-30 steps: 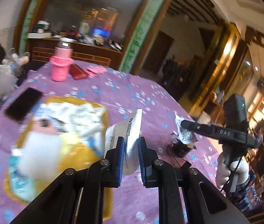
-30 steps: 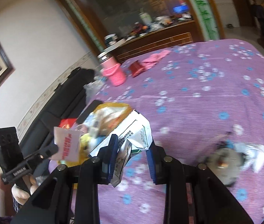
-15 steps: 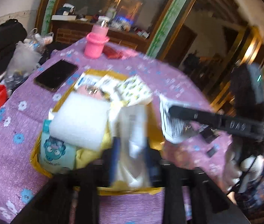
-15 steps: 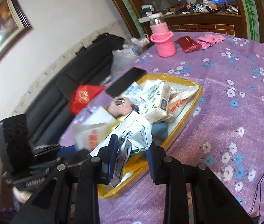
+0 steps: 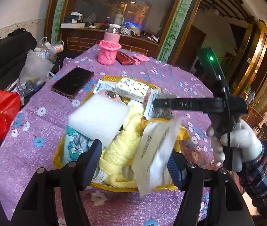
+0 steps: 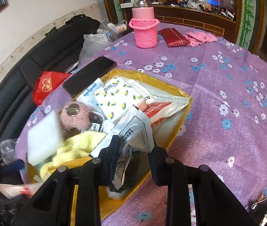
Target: Organize soft objects
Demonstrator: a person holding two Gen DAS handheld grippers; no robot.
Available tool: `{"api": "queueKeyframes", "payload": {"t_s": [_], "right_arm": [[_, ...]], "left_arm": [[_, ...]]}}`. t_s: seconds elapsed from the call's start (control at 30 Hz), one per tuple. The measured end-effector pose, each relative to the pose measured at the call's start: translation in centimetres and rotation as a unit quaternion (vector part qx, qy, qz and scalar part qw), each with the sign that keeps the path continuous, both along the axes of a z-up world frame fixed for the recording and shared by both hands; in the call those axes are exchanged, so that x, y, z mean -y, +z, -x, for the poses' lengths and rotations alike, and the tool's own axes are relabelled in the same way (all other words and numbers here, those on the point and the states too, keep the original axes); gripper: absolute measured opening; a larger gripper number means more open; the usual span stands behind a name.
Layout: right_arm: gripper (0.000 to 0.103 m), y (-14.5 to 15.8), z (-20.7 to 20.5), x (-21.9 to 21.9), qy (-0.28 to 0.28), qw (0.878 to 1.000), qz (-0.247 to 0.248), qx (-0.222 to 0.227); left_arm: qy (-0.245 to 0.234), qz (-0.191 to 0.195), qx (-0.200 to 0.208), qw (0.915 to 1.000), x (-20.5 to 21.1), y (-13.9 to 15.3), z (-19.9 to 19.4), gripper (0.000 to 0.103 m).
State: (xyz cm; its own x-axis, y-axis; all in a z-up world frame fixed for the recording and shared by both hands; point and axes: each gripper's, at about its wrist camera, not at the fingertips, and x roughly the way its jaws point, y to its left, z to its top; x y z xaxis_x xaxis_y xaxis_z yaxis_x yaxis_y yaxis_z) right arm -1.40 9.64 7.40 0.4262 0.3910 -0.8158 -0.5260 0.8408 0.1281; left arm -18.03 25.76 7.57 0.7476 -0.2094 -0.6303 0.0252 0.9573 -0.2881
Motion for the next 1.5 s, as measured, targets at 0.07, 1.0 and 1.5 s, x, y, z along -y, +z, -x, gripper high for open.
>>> {"api": "queueKeyframes", "payload": {"t_s": [0.07,1.0,1.5], "right_arm": [[0.030,0.3,0.3,0.1,-0.006,1.000,0.007,0.015],[0.063,3.1,9.1,6.0,0.031,0.985,-0.164,0.034],[0.084,1.6,11.4,7.6,-0.032,0.990,-0.080,0.111]], "left_arm": [[0.002,-0.002,0.004,1.0000,0.1,0.3,0.0,0.076],[0.183,-0.028,0.144,0.9721,0.9,8.0,1.4,0.103],[0.249,-0.181,0.041,0.9505,6.1,3.8,-0.9,0.103]]}}
